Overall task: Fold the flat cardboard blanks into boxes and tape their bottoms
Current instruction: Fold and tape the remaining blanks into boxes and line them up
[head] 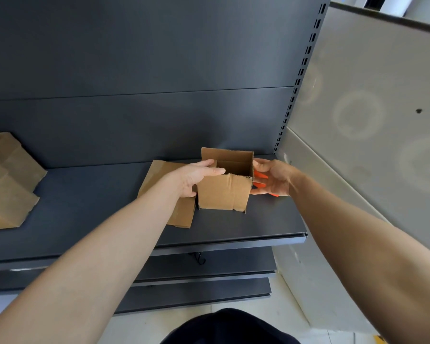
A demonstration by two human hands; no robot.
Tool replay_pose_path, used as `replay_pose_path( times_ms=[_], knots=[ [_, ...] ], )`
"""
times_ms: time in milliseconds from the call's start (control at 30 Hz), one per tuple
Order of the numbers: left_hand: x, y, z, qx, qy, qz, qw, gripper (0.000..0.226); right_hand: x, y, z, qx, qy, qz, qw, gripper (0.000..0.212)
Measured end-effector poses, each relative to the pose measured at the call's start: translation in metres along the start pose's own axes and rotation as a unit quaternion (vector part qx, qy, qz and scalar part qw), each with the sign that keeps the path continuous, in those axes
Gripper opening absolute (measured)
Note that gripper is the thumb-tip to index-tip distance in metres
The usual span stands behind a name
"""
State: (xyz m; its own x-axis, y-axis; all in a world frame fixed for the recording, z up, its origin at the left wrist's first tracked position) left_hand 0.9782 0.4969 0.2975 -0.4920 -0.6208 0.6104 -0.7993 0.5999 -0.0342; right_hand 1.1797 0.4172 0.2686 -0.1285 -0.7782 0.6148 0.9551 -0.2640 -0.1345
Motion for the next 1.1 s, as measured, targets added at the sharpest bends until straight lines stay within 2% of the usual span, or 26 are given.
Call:
replay_pose_path(
  times_ms=[100,300,400,500,667,767,867,933,1000,1100],
  knots=[
    [0.000,-0.001,-0.002,-0.001,0.001,-0.004,1.000,0.072,0.001,-0.003,0.005,0.017,-0.003,-0.019,1.000,0.038],
    [0.000,0.000,0.002,-0.008,-0.005,-0.005,1.000,0.075,-0.001,-0.021,0.012,0.155,0.000,-0.084,0.984,0.033],
    [0.000,0.000,0.004,-0.015,-0.008,-0.003,1.000,0.074,-0.006,-0.023,0.007,0.159,0.013,-0.108,0.981,0.040],
    [0.001,0.003,0.005,-0.013,0.005,0.009,1.000,0.073,-0.003,-0.025,0.004,0.152,0.022,-0.142,0.978,0.036],
    [-0.001,0.015,0.009,0.003,0.020,0.035,0.999,0.071,-0.005,-0.026,0.003,0.143,0.028,-0.123,0.982,0.041],
    [-0.002,0.014,0.009,0.013,-0.002,0.004,1.000,0.061,-0.003,-0.029,0.005,0.151,0.035,-0.104,0.982,0.033],
    [-0.005,0.008,0.010,0.005,-0.042,-0.049,0.998,0.041,0.006,-0.034,0.007,0.157,0.036,-0.073,0.984,0.033],
    [-0.010,0.003,0.013,-0.045,-0.077,-0.096,0.991,0.035,0.012,-0.034,0.006,0.135,0.024,-0.047,0.989,0.028],
    [-0.014,-0.001,0.014,-0.108,-0.108,-0.135,0.979,0.037,0.017,-0.033,0.006,0.089,0.015,-0.034,0.995,0.025],
    [-0.015,-0.002,0.013,-0.130,-0.116,-0.174,0.969,0.049,0.016,-0.034,0.009,0.058,0.002,-0.047,0.997,0.031]
  ],
)
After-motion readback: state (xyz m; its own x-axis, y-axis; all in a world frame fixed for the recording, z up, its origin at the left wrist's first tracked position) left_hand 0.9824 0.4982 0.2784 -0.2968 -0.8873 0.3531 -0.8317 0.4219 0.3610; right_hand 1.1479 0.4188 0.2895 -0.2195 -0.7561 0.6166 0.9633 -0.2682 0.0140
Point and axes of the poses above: each hand's wrist, its own x-axis away from the middle knuckle, its own y-axis out of the back of the hand, z = x × y, the point moved 3 cm from there along -x, towards the middle knuckle, and after that the axes turned 12 degrees about x, right-handed, at the moved point
